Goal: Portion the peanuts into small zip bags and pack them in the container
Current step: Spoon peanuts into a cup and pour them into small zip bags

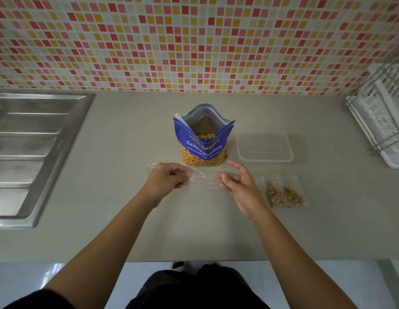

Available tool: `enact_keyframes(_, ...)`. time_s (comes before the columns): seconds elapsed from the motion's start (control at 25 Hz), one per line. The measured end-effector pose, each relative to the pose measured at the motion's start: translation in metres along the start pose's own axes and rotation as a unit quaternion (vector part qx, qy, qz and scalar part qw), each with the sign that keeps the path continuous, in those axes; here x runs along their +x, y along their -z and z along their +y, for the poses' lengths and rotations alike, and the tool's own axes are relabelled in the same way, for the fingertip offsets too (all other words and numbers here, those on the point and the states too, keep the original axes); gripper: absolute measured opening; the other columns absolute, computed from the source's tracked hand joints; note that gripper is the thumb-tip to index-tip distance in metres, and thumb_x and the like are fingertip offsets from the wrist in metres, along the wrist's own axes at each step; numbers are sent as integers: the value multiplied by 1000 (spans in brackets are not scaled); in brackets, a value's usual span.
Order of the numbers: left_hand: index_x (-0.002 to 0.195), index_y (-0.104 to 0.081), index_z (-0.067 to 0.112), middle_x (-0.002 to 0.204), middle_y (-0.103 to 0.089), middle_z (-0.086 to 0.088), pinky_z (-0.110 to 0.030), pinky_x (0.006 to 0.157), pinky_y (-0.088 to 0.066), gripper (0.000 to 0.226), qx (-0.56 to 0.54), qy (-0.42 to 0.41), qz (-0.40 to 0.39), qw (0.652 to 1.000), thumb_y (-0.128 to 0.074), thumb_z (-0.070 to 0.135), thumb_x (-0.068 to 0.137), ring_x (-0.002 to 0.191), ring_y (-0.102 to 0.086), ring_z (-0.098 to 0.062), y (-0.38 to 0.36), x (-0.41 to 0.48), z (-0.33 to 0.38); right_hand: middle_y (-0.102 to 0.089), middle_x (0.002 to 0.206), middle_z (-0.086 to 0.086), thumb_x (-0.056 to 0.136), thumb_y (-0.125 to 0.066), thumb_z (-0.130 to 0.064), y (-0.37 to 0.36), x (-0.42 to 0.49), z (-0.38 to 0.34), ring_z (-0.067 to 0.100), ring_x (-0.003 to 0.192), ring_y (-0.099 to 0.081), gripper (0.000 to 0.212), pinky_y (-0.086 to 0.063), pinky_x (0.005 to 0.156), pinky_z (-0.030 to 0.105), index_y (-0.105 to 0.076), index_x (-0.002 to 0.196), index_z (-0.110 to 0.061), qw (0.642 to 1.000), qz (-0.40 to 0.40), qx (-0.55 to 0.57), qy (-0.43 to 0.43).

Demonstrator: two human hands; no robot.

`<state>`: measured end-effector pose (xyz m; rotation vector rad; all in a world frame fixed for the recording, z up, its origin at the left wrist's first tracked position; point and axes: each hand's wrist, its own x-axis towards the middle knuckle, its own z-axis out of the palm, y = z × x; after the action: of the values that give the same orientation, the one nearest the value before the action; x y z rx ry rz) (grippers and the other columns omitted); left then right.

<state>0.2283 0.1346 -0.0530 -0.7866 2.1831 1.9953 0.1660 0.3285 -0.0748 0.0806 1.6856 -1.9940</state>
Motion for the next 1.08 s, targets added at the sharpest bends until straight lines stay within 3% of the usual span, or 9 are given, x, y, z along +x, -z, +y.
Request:
enact_keyframes(0.08, 88, -70, 7, 73, -65, -8, -13, 55, -50, 13, 6, 9, 18, 1000, -61, -2, 85, 57, -59, -9, 3, 2, 5, -71, 92, 2, 89, -55, 0, 4, 5, 6, 10, 80, -66, 34, -54, 76, 22, -48, 114, -22, 995, 34, -90, 36)
enact_keyframes(0.2, 81, -71, 13, 77, -66, -11, -15, 59, -53, 18, -3, 15, 42, 999, -61, -2, 84, 59, -57, -12, 14, 5, 7, -66, 92, -3, 85, -62, -4, 11, 3, 7, 16, 84, -63, 25, -50, 82, 26, -56, 105, -18, 945, 123, -262, 152)
enact_keyframes(0.32, 86, -71, 9, 81, -66, -11, -16, 63, -56, 15, -22, 19, 20, 999, -61, -3, 84, 58, -61, -10, 17, 5, 9, -65, 104, 3, 78, -71, -20, 1, -5, 0, 16, 95, -60, 34, -43, 87, 19, -62, 109, -10, 856, 34, -428, 287)
enact_keyframes(0.44, 96, -67, 5, 70, -66, -9, -18, 64, -56, 16, 19, 12, 14, 1000, -67, 1, 80, 61, -63, -14, 10, 4, 18, -52, 132, 3, 73, -75, -36, -20, -8, -10, 17, 122, -47, 68, -29, 99, 15, -49, 131, -13, 802, -89, -526, 267)
enact_keyframes(0.6, 92, -47, 14, 75, -72, -9, -19, 59, -52, 31, 103, -23, 16, 994, -72, 6, 76, 60, -63, -11, 2, -6, 28, -37, 146, 0, 69, -76, -45, -32, -2, -15, 14, 133, -32, 91, -25, 105, 19, -32, 143, -15, 799, -111, -537, 245)
enact_keyframes(0.76, 96, -42, 16, 72, -72, -1, -9, 50, -45, 35, 182, -72, 29, 980, -71, 9, 76, 52, -59, 1, -2, -10, 32, -50, 136, 2, 71, -76, -44, -35, 4, -10, 17, 125, -43, 77, -36, 101, 25, -46, 135, -13, 791, -96, -532, 286)
enact_keyframes(0.88, 97, -46, 19, 70, -70, 4, -14, 51, -45, 29, 210, -81, 40, 974, -68, 14, 79, 55, -60, 0, -1, -13, 39, -60, 121, 0, 70, -77, -42, -36, 5, -8, 13, 112, -53, 63, -43, 92, 23, -56, 122, -14, 818, -82, -481, 305)
enact_keyframes(1.0, 92, -57, 17, 71, -67, 3, -21, 57, -46, 13, 132, -135, 161, 969, -63, 25, 85, 59, -63, -10, 9, -10, 56, -63, 105, -13, 68, -78, -38, -33, 1, -11, -6, 98, -55, 53, -43, 85, 10, -62, 113, -15, 871, -46, -379, 309)
enact_keyframes(1.08, 96, -64, 14, 79, -64, 3, -16, 59, -42, 19, 146, -186, 258, 937, -59, 31, 88, 69, -62, -14, 21, 3, 76, -61, 104, -20, 68, -78, -36, -29, -1, -15, -14, 96, -54, 53, -38, 85, 4, -62, 114, -16, 886, -27, -344, 309)
